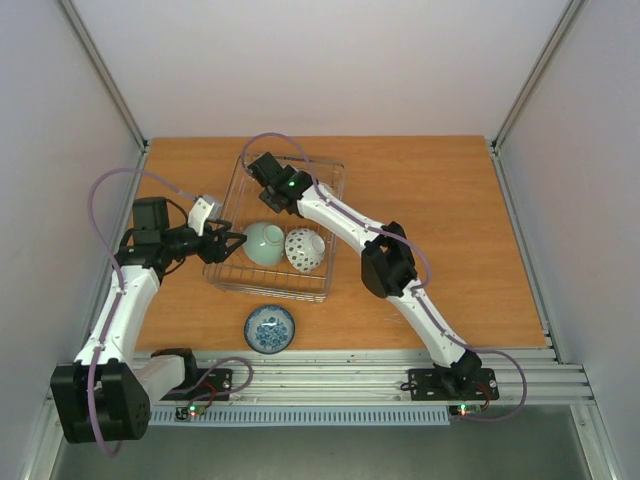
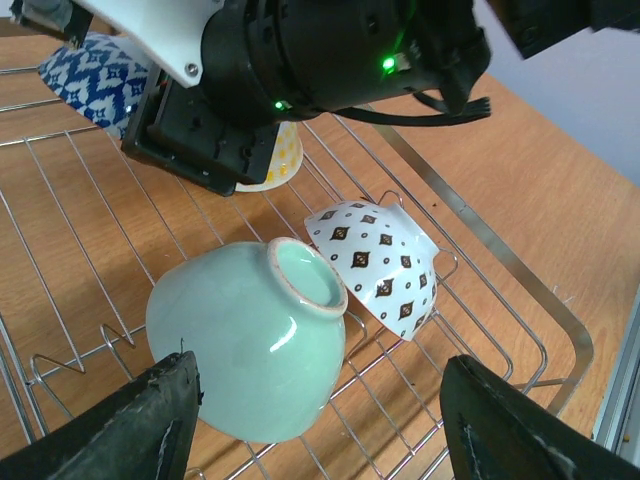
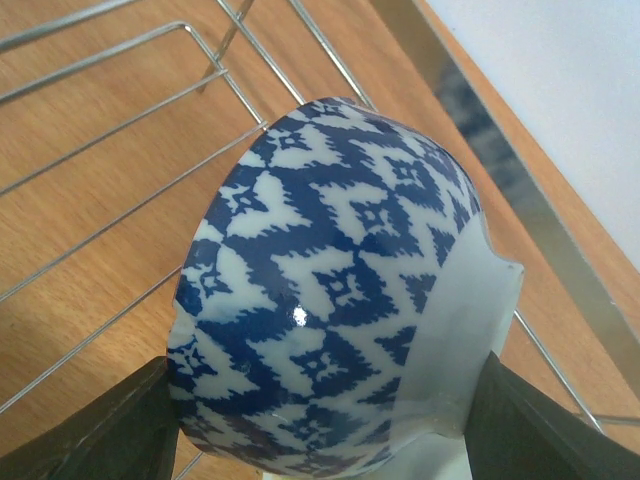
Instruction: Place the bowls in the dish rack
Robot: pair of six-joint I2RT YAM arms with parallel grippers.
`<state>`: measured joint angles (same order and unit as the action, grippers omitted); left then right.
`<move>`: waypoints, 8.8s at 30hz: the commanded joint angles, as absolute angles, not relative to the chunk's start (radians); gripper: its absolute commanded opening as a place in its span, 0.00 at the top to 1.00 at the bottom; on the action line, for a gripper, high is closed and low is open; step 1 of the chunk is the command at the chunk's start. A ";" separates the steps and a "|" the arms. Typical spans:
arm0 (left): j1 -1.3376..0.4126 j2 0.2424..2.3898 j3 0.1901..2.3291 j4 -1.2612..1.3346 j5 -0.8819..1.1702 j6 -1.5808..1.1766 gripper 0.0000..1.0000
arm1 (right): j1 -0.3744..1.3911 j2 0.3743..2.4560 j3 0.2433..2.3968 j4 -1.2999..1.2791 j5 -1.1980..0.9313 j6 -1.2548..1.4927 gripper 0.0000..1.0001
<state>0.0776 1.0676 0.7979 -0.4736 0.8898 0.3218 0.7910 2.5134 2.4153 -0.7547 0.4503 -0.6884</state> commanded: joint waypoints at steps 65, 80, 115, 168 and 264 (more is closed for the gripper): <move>0.076 1.067 0.795 -0.482 0.934 0.351 0.33 | 0.887 1.481 1.244 -0.486 -0.122 -0.188 0.52; 0.077 1.054 0.796 -0.487 0.934 0.350 0.33 | 1.165 1.478 1.044 -0.504 0.066 -0.009 0.62; 0.077 1.060 0.795 -0.482 0.934 0.351 0.33 | 1.224 1.691 1.017 -0.385 0.017 0.099 0.94; 0.077 1.067 0.841 -0.699 1.135 0.546 0.34 | 1.088 1.645 1.589 -0.643 0.310 -0.303 0.99; 0.075 1.115 0.872 -0.715 1.171 0.531 1.00 | 0.845 1.536 0.827 0.587 -0.732 0.577 0.15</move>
<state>0.0727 1.1301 0.8360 -0.7155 1.1145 0.5282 0.8398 1.5257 0.8272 0.4984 -0.6788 0.5404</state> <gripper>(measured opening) 0.051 0.884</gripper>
